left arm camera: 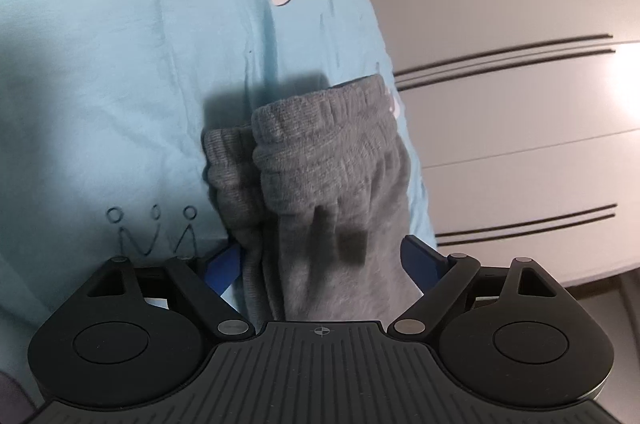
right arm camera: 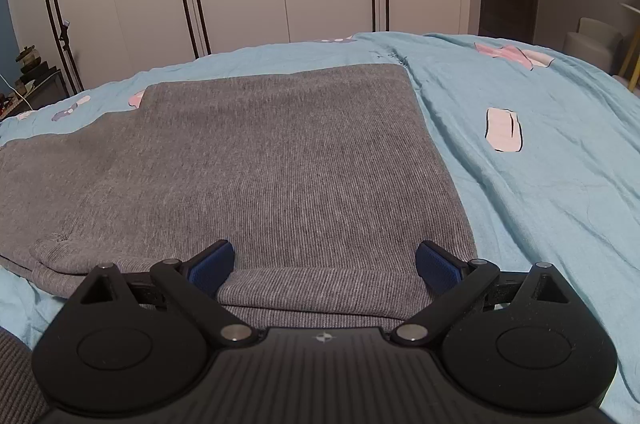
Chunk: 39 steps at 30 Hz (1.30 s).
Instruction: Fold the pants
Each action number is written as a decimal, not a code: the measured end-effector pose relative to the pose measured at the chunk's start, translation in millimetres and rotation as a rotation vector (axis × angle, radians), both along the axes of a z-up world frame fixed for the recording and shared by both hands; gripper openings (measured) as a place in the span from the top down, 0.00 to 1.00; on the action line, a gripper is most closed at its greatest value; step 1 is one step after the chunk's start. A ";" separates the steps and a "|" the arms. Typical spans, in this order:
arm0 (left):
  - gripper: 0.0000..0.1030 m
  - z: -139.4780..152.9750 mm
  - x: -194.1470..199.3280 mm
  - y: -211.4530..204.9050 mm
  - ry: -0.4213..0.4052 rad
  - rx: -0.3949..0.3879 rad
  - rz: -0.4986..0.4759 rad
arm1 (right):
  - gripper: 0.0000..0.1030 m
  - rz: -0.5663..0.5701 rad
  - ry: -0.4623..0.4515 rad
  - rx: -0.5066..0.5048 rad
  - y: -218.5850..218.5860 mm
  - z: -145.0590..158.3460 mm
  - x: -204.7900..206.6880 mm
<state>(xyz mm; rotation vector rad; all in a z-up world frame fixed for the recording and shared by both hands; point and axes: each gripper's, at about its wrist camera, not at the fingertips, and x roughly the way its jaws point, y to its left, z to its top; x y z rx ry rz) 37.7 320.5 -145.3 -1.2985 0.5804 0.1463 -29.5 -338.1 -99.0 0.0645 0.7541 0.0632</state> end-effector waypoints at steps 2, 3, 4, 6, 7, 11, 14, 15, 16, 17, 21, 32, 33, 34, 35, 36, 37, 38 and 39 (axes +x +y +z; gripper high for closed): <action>0.13 0.5 -0.6 1.3 -0.033 -0.012 0.000 | 0.05 0.000 0.000 0.000 0.1 -0.1 0.1; 0.14 1.9 -1.9 3.0 -0.059 -0.008 -0.006 | 0.05 0.000 0.000 0.000 0.2 -0.1 0.2; 0.14 1.8 -2.2 2.1 -0.077 0.002 -0.011 | 0.05 -0.001 0.000 0.000 0.3 -0.1 0.2; 0.16 -3.1 1.3 2.4 -0.067 0.002 -0.019 | 0.05 -0.002 -0.001 0.000 0.3 -0.1 0.2; 0.17 -5.3 0.8 5.4 -0.052 -0.003 -0.020 | 0.05 -0.003 -0.002 -0.002 0.5 -0.2 0.2; 0.17 -1.4 0.4 10.5 -0.059 -0.027 -0.016 | 0.05 -0.004 -0.003 -0.012 1.7 -0.8 0.8; 0.17 2.3 1.3 5.9 -0.114 0.041 -0.049 | 0.05 -0.005 -0.004 -0.013 2.1 -0.7 0.9; 0.18 0.7 2.2 5.2 -0.102 0.047 -0.051 | 0.05 -0.005 -0.004 -0.014 2.1 -0.6 1.0; 0.19 -0.8 4.2 5.0 -0.085 0.045 -0.045 | 0.05 -0.005 -0.004 -0.014 2.0 -0.6 1.1; 0.18 -0.2 5.7 4.8 -0.079 0.044 -0.042 | 0.05 -0.006 -0.004 -0.015 1.8 -0.6 1.2; 0.16 4.1 14.8 4.4 -0.026 0.036 -0.042 | 0.05 -0.007 -0.007 -0.018 2.3 -0.5 0.7; 0.27 5.4 15.0 5.1 0.007 0.037 -0.032 | 0.05 -0.007 -0.006 -0.019 2.9 -0.1 0.8; 0.33 2.4 12.3 6.3 0.013 0.045 -0.032 | 0.05 -0.007 -0.006 -0.019 2.8 -0.1 0.9; 0.37 1.9 11.4 6.3 0.017 0.055 -0.035 | 0.05 -0.008 -0.006 -0.020 2.8 0.0 1.1; 0.45 1.8 6.7 8.2 0.026 0.060 -0.033 | 0.05 -0.007 -0.005 -0.021 2.8 0.1 1.0; 0.51 -1.2 5.3 9.0 0.029 0.059 -0.030 | 0.05 -0.007 -0.005 -0.024 3.2 0.0 0.9; 0.55 -3.1 2.9 10.3 0.025 0.051 -0.025 | 0.05 -0.008 -0.005 -0.027 3.7 0.3 0.8; 0.59 -5.0 0.9 11.1 0.019 0.044 -0.021 | 0.05 -0.008 -0.005 -0.030 4.2 0.4 0.6; 0.63 -6.2 -0.4 11.3 0.015 0.042 -0.018 | 0.05 -0.008 -0.006 -0.032 4.6 0.5 0.5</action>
